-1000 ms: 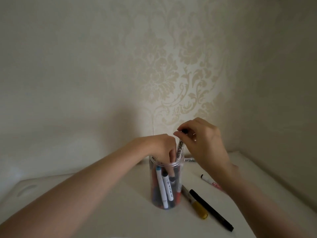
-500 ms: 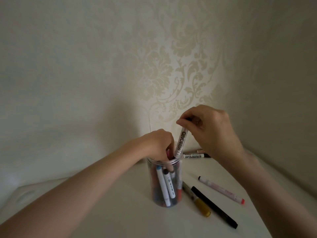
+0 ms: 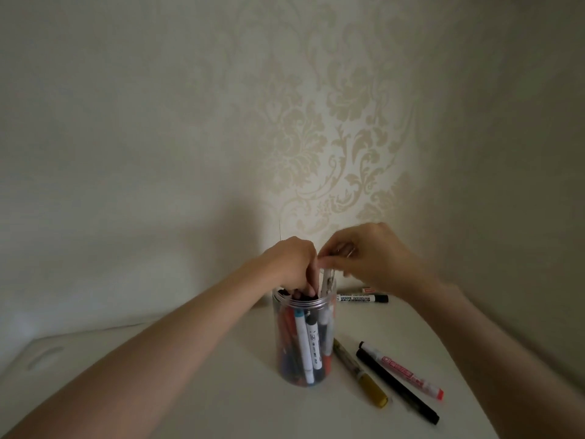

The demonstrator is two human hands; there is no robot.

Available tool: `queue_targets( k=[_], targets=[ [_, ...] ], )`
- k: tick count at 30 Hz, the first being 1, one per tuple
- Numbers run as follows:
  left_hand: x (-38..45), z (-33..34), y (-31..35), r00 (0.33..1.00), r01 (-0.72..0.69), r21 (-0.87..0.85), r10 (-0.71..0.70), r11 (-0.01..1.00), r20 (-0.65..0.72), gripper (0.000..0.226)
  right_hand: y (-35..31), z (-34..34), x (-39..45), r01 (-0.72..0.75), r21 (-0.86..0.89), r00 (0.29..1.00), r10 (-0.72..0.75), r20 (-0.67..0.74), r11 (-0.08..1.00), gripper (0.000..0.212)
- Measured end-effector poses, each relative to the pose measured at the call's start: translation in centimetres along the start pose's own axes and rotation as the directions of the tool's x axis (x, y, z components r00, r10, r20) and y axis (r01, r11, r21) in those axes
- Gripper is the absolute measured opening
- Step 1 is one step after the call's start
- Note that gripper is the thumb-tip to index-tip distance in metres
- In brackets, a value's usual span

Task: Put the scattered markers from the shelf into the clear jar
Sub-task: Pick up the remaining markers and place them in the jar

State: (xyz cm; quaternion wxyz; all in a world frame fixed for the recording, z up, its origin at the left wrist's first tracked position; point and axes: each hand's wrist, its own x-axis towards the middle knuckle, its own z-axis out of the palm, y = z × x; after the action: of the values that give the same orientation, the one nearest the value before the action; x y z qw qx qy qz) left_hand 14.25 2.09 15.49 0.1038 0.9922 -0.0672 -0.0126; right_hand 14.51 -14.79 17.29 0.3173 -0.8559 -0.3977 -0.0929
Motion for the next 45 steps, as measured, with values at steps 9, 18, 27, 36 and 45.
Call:
queue_targets(
  k=[9, 18, 27, 36, 45],
  targets=[
    [-3.8, 2.1, -3.7, 0.839, -0.28, -0.423, 0.006, 0.862, -0.545, 0.011, 1.5, 3.1, -1.2, -0.178, 0.019, 0.984, 0.178, -0.029, 0.984, 0.014],
    [-5.8, 4.7, -4.2, 0.884, -0.416, -0.241, 0.328, 0.877, -0.333, 0.043, 5.5, 5.8, -8.5, -0.393, -0.177, 0.919, 0.378, -0.116, 0.902, 0.012],
    [-5.5, 5.1, -4.5, 0.881, -0.364, 0.0, 0.344, 0.931, -0.324, 0.061, 7.3, 13.0, -14.2, -0.351, -0.483, 0.934, 0.333, -0.125, 0.802, 0.042],
    [-6.0, 4.7, -4.8, 0.89, -0.333, 0.059, 0.334, 0.941, -0.309, 0.071, 6.8, 9.8, -14.5, -0.432, -0.107, 0.888, 0.401, -0.225, 0.896, 0.022],
    [-5.5, 5.1, -4.8, 0.911, -0.309, 0.019, 0.302, 0.951, -0.281, 0.073, -2.9, -4.4, -5.6, -0.093, 0.145, 0.857, 0.153, -0.492, 0.985, 0.021]
  ],
)
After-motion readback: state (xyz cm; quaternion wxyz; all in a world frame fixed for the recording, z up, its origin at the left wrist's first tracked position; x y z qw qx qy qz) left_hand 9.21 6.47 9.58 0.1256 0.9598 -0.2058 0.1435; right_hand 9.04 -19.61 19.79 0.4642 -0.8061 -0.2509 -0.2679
